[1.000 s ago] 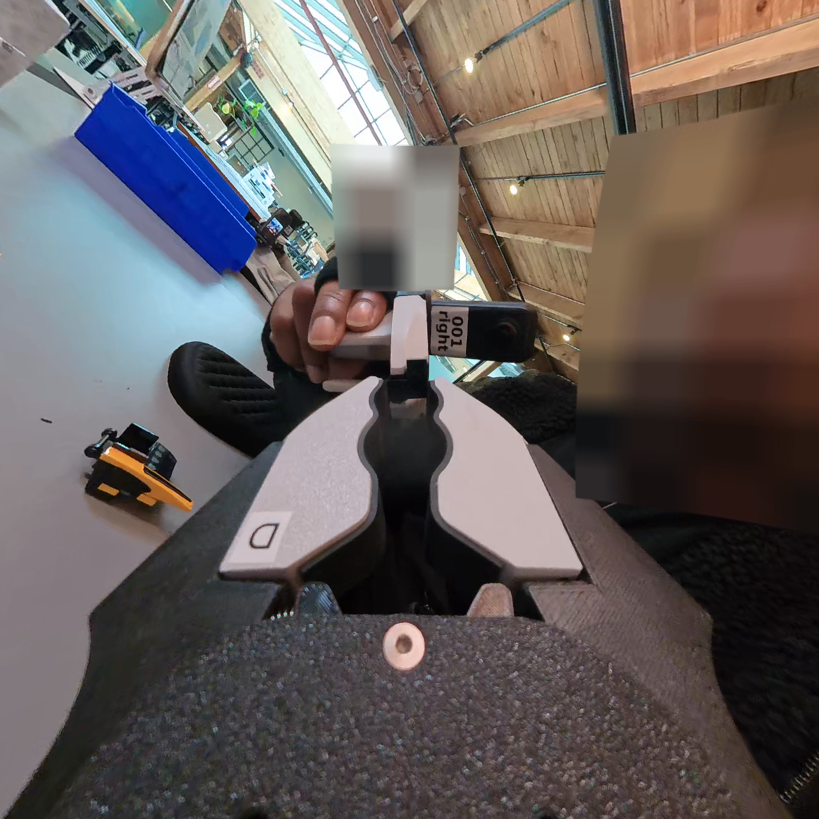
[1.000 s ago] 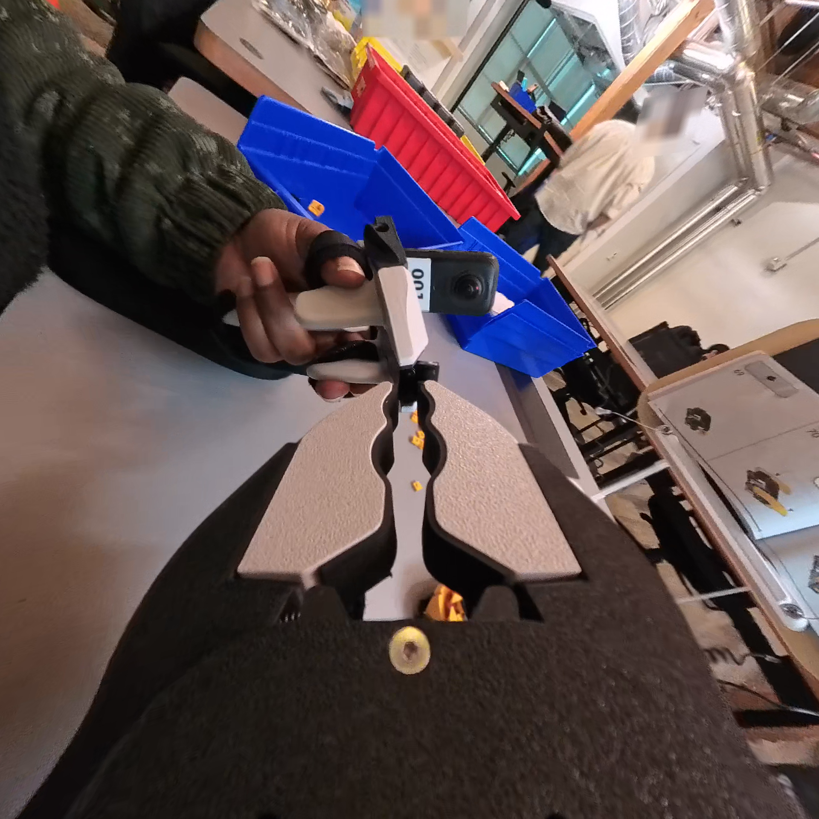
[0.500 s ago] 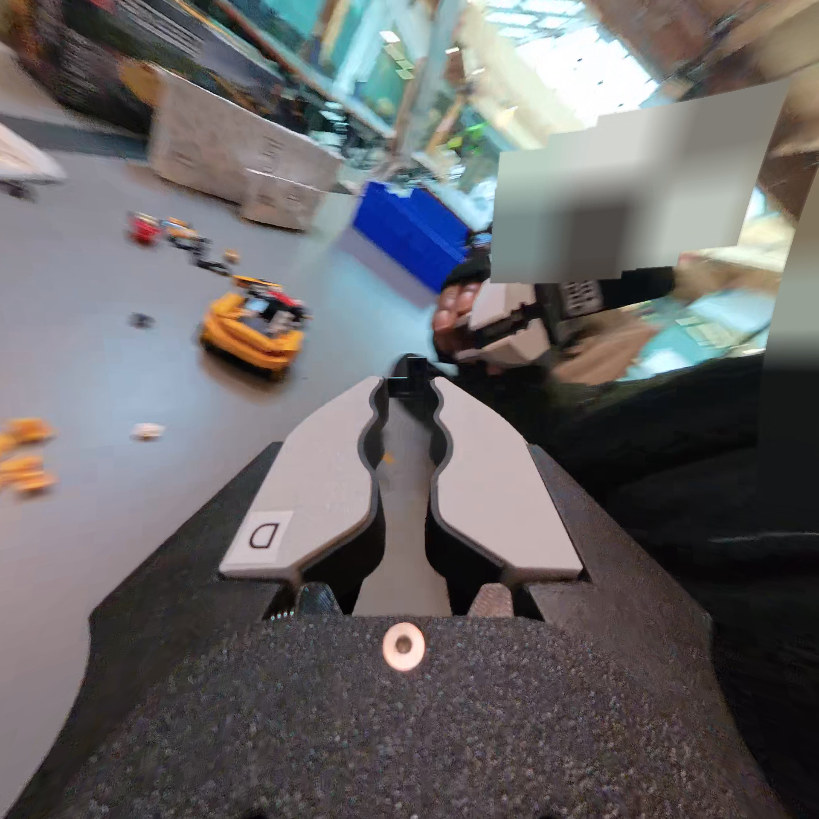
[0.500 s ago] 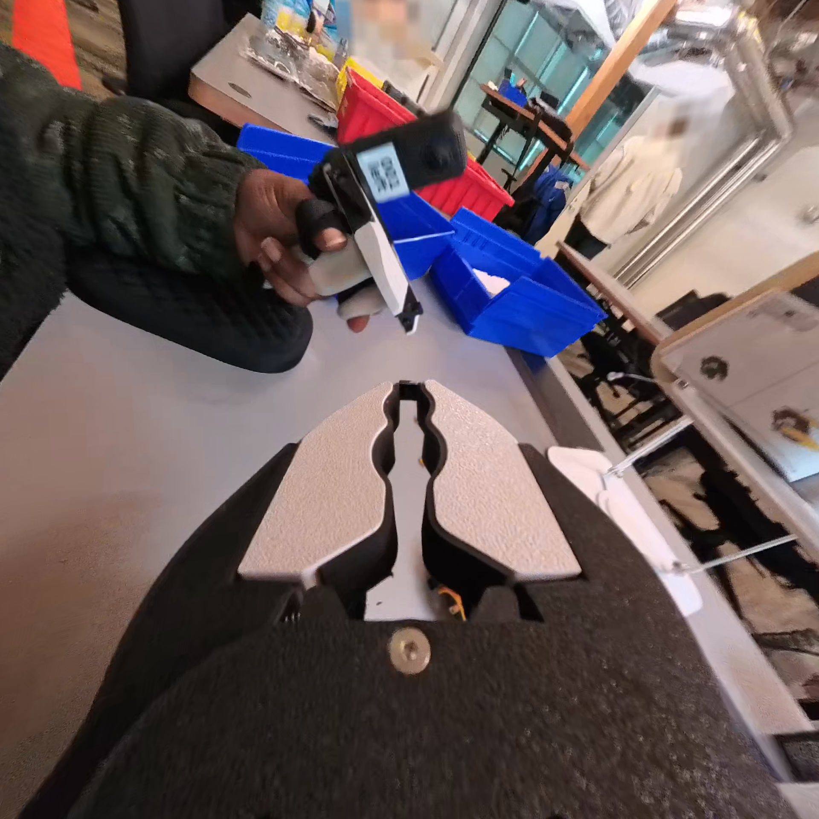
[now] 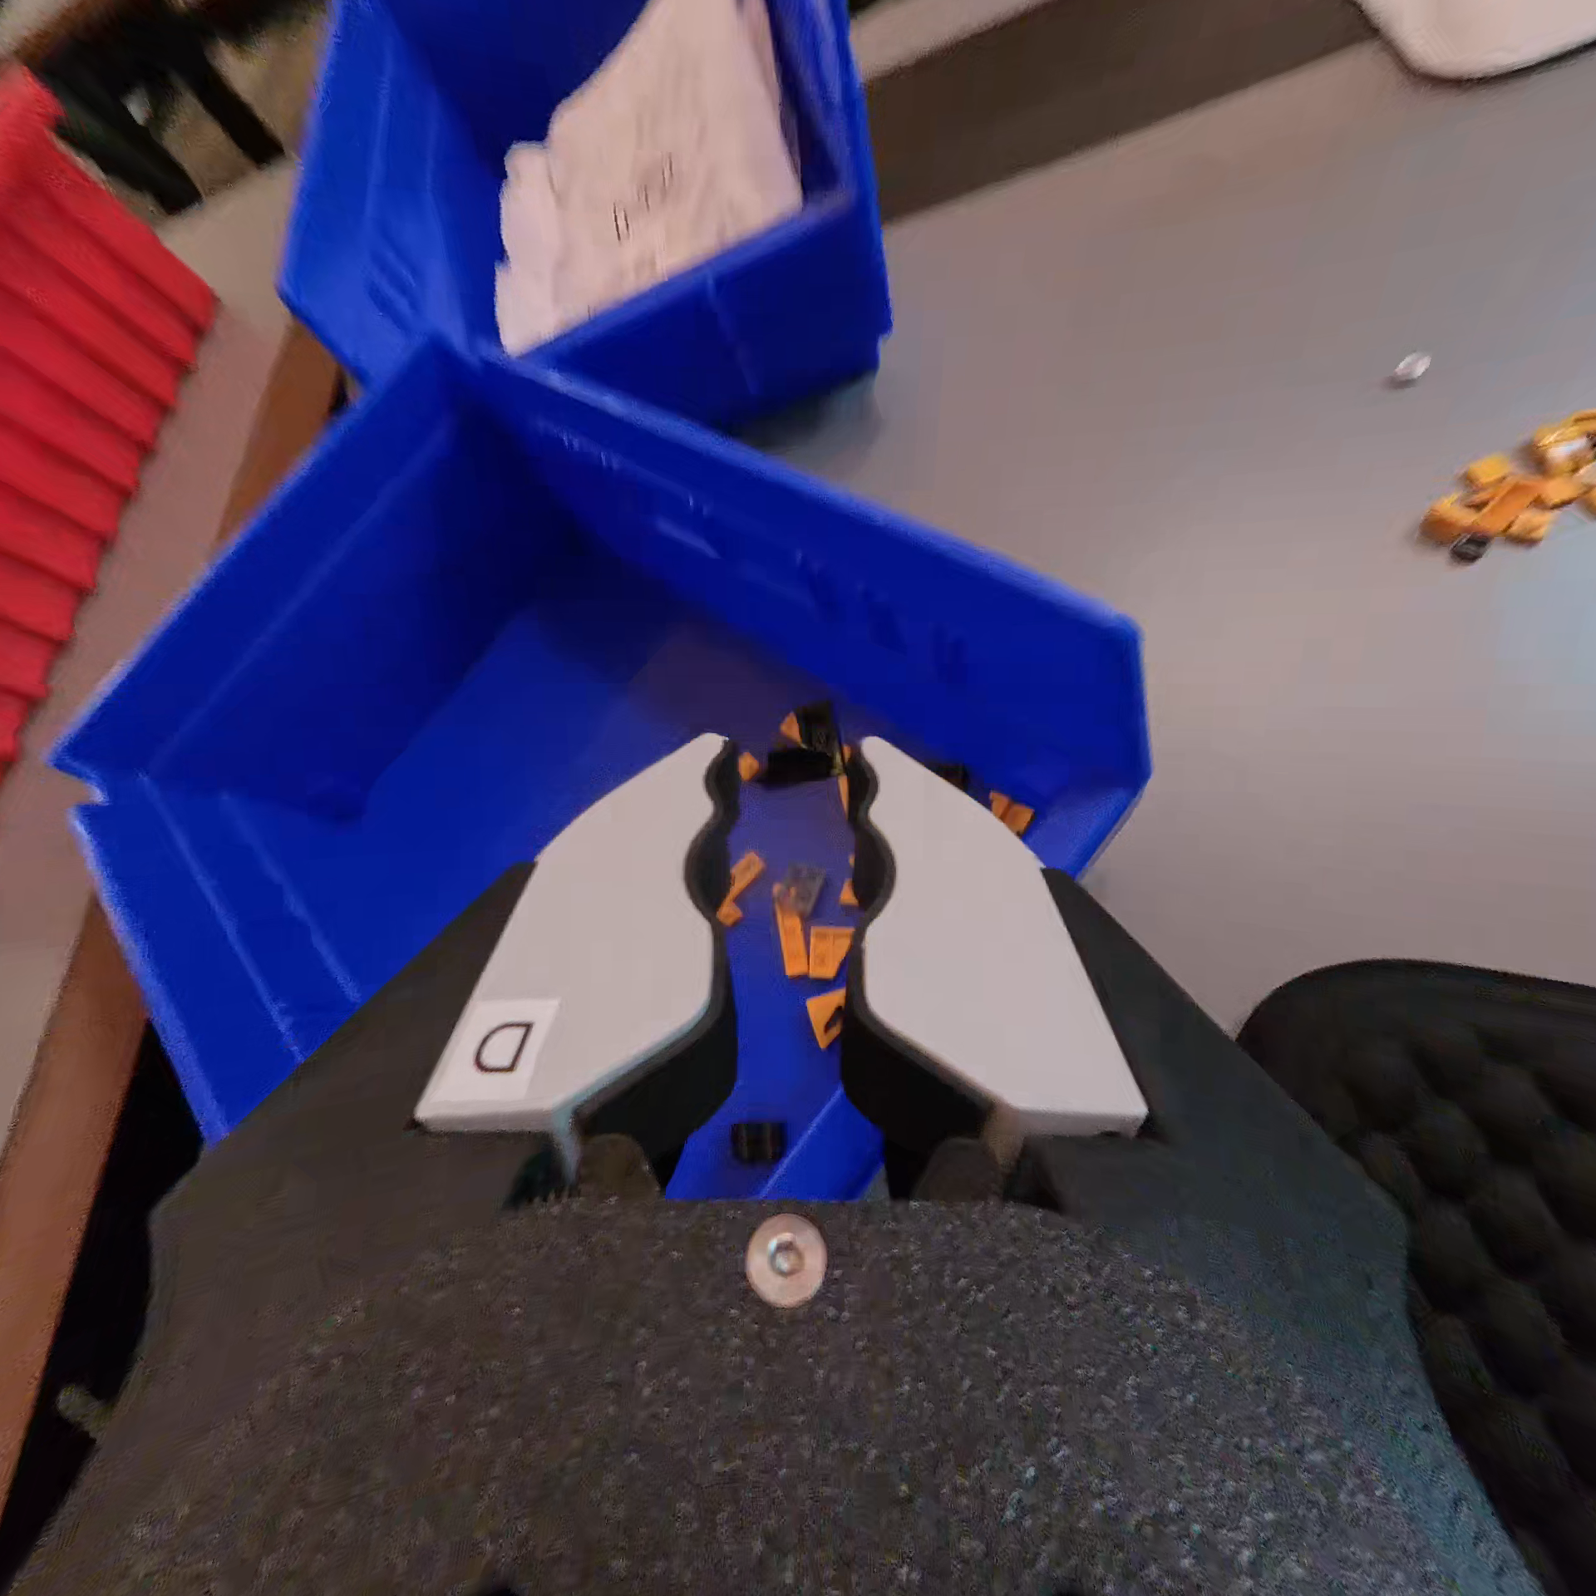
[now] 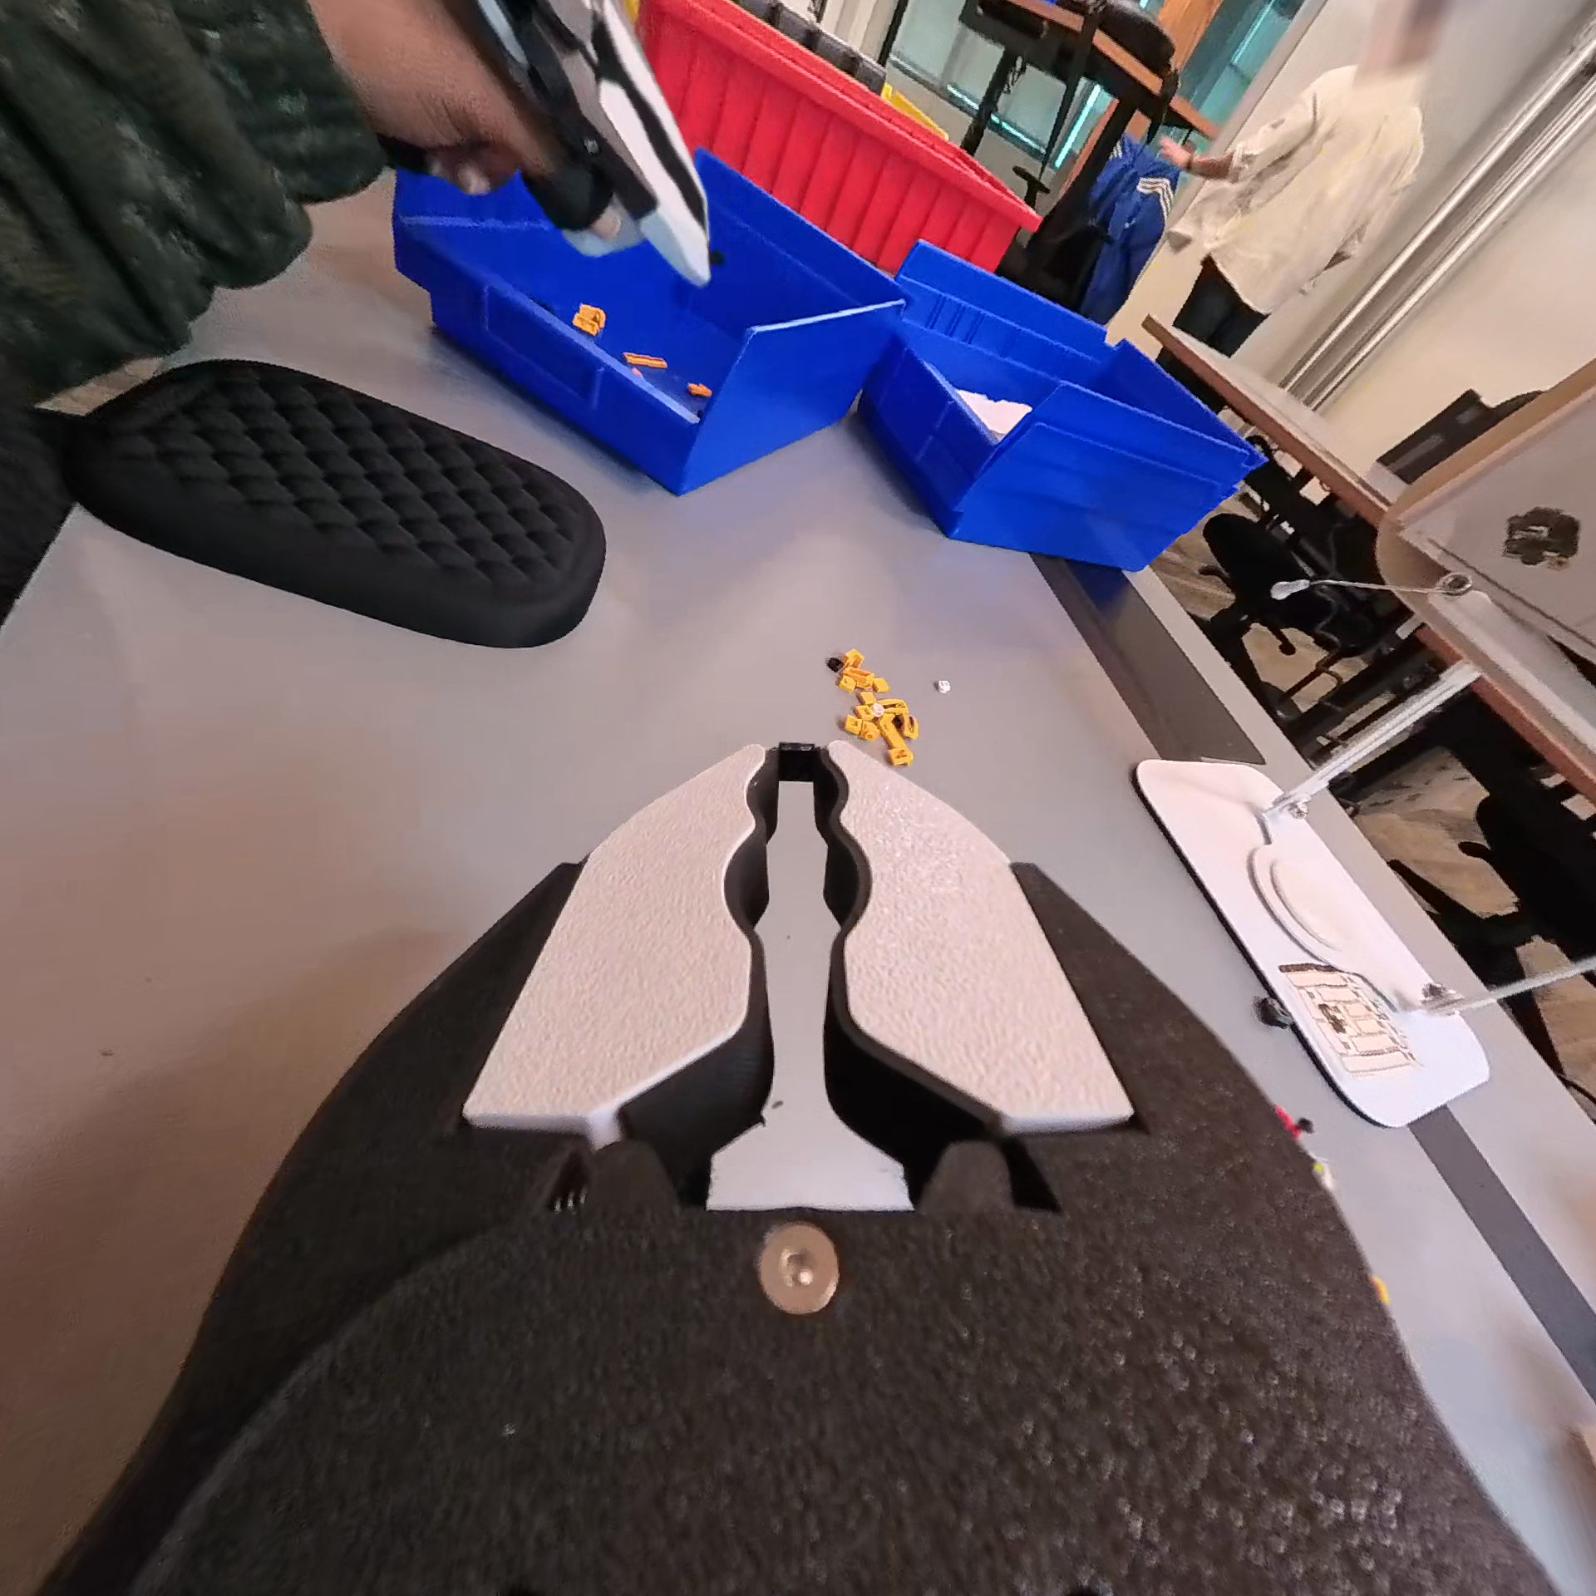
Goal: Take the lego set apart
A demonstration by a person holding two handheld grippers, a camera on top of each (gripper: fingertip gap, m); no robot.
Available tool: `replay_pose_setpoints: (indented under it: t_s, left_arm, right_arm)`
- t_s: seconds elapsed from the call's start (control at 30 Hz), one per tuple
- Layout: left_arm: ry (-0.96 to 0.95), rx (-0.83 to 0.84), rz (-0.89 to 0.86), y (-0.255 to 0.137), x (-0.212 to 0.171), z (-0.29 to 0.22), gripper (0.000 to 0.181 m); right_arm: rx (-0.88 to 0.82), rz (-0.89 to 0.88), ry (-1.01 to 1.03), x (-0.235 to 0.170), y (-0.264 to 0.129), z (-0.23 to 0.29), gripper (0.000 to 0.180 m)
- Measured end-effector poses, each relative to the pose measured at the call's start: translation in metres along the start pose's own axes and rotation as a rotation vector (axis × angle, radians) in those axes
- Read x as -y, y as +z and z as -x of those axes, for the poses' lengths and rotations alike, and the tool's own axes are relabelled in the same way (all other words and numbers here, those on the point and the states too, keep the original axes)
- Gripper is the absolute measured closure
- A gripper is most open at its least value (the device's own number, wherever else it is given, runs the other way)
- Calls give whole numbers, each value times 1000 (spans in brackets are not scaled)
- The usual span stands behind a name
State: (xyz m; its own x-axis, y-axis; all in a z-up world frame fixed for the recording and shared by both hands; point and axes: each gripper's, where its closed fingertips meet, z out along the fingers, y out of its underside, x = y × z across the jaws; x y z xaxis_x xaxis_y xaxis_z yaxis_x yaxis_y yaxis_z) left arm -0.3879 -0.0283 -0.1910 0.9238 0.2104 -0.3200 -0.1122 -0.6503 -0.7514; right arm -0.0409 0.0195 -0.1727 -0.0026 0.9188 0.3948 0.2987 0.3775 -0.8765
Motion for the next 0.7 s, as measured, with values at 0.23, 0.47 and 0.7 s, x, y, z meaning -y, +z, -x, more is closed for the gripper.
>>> replay_pose_setpoints:
  t_s: [0.23, 0.47, 0.7]
  left_arm:
    - [19, -3, 48, 14, -13, -7, 133]
    - [47, -3, 7, 10, -4, -14, 132]
    - [109, -37, -86, -4, 20, -42, 137]
  right_arm:
    - [8, 26, 15, -6, 5, 2, 172]
    - [24, 23, 25, -7, 8, 5, 172]
    - [39, 21, 23, -6, 11, 9, 173]
